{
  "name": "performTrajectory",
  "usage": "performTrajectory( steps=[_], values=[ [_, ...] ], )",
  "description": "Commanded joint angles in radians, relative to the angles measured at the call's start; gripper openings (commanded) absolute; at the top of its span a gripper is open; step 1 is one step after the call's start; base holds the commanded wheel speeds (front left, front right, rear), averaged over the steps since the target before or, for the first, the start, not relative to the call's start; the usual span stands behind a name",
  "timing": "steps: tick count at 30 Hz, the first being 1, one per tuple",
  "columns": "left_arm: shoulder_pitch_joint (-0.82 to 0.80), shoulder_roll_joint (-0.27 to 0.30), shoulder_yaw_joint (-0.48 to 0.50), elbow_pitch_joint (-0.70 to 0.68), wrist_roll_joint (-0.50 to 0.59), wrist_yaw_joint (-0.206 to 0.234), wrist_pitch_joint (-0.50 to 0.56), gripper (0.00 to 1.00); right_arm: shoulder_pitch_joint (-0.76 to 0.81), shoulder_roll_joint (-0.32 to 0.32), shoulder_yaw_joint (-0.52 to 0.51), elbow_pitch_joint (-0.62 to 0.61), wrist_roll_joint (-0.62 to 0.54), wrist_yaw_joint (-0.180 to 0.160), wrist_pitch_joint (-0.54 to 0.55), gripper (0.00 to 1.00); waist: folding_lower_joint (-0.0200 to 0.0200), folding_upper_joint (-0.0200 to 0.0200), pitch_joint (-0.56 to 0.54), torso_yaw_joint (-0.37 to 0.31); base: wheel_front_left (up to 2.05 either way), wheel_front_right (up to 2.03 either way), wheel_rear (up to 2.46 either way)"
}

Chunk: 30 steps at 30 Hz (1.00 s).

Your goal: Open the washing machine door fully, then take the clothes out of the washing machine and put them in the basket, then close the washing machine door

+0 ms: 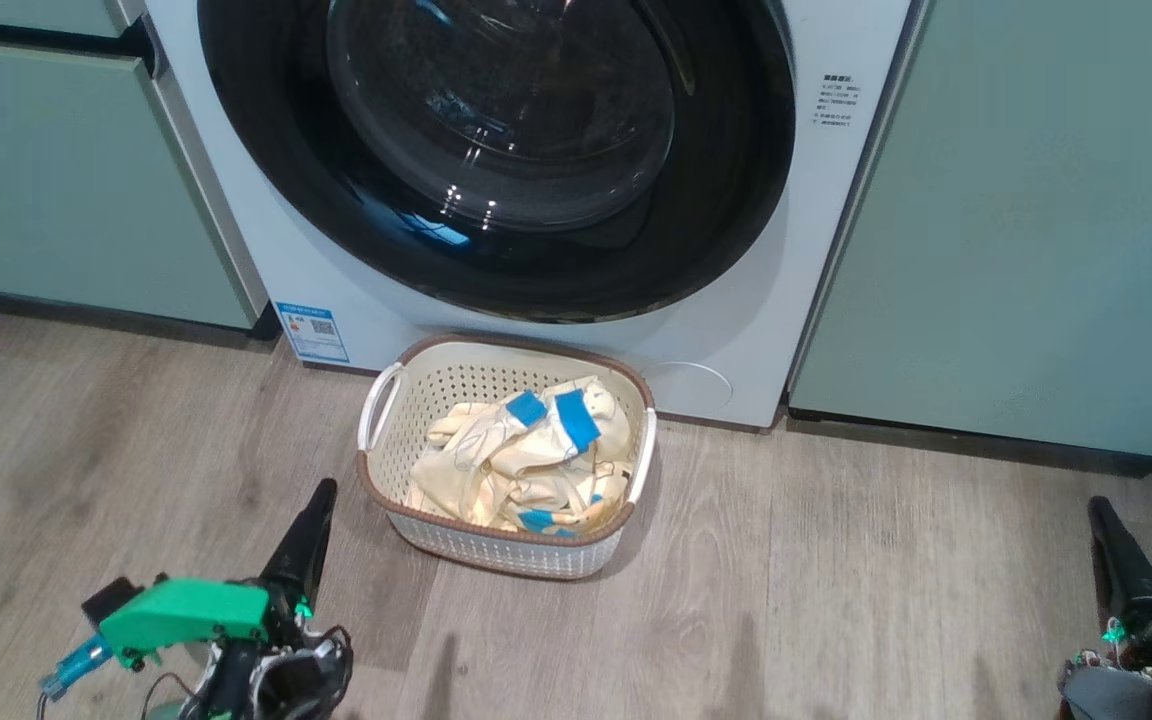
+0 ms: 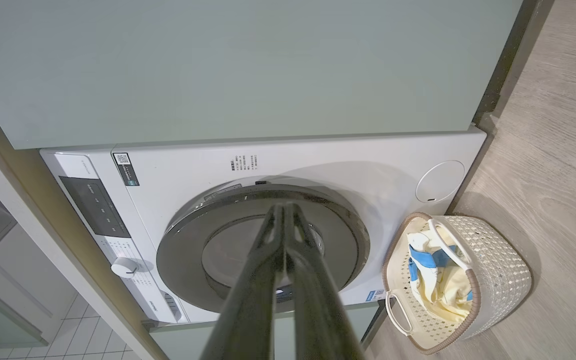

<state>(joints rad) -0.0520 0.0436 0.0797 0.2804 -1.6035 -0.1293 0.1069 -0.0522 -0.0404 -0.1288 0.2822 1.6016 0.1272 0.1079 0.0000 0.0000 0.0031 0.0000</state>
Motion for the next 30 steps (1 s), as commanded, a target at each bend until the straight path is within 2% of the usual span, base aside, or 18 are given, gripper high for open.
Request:
performTrajectory(
  steps=[1, 30],
  values=[
    [-0.056, 0.007, 0.034, -0.035, -0.005, -0.001, 0.006, 0.0, -0.056, -0.01, 0.015, -0.037, 0.007, 0.003, 0.005, 0.0, 0.0, 0.0, 0.0, 0.0, 0.0, 0.0, 0.0],
    [-0.056, 0.007, 0.034, -0.035, -0.005, -0.001, 0.006, 0.0, -0.056, -0.01, 0.015, -0.037, 0.007, 0.003, 0.005, 0.0, 0.0, 0.0, 0.0, 0.0, 0.0, 0.0, 0.0]
  ],
)
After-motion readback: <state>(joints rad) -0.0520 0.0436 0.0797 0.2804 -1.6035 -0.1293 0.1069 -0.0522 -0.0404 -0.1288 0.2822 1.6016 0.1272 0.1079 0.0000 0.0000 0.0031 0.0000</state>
